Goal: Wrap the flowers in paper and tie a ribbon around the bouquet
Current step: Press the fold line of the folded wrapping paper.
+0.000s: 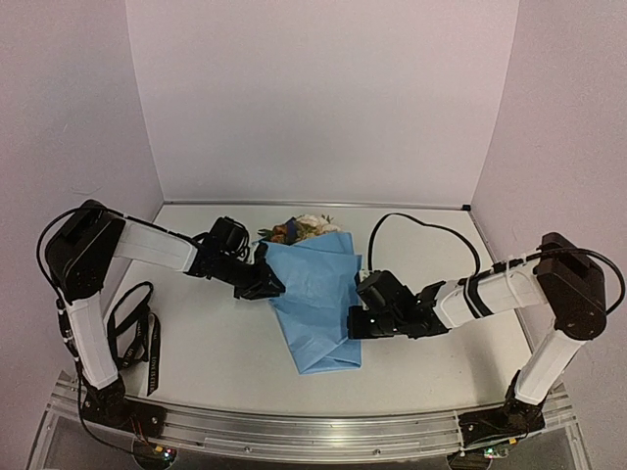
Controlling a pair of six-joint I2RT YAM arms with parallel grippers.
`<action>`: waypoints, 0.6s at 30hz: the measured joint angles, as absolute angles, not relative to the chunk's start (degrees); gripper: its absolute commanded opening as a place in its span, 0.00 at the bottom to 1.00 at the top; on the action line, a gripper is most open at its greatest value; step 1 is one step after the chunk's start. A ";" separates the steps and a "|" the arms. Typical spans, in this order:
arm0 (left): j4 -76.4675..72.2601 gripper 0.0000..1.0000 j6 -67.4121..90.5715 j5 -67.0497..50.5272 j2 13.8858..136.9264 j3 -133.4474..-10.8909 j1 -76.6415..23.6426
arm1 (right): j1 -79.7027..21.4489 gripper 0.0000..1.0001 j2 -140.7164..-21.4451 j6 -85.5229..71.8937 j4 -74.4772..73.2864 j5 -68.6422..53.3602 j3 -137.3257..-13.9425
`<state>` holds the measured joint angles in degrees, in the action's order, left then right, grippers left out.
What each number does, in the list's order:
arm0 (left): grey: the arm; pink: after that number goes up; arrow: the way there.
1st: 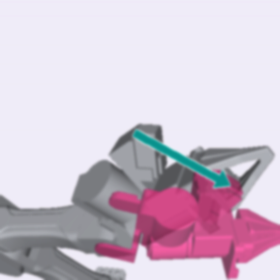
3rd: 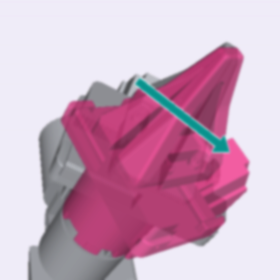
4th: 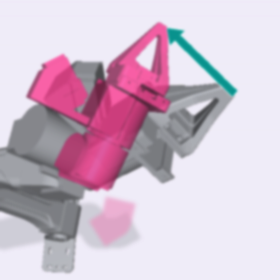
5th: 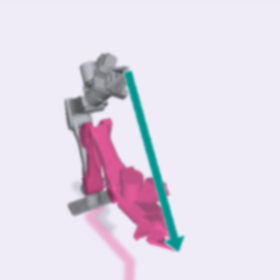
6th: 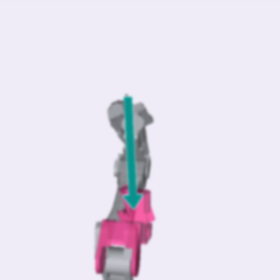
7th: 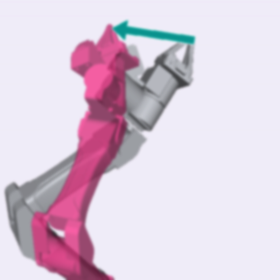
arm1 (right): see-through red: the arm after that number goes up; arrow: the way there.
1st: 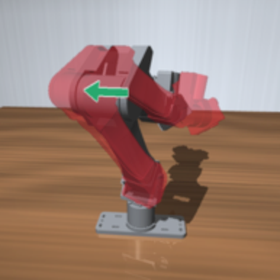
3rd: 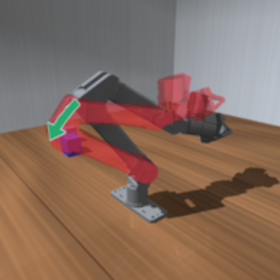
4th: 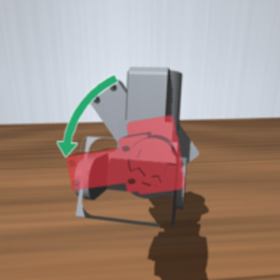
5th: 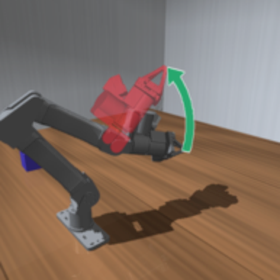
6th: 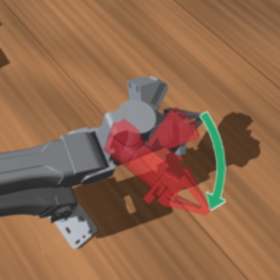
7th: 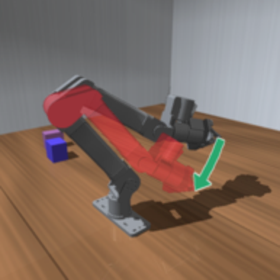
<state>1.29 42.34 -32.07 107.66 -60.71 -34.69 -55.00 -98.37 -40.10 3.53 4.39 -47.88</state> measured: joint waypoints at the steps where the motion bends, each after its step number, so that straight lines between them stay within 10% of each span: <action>1: 0.42 0.19 42.57 -32.29 108.47 -60.71 -33.82 | -55.00 0.00 -98.37 -40.10 3.54 4.46 -47.88; 18: -0.44 0.23 40.43 -34.33 113.72 -66.62 -24.81 | -54.67 0.00 -99.41 -40.37 2.60 2.85 -48.92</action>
<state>-0.44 40.43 -34.33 113.72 -66.62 -24.81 -54.67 -99.41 -40.37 2.60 2.85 -48.92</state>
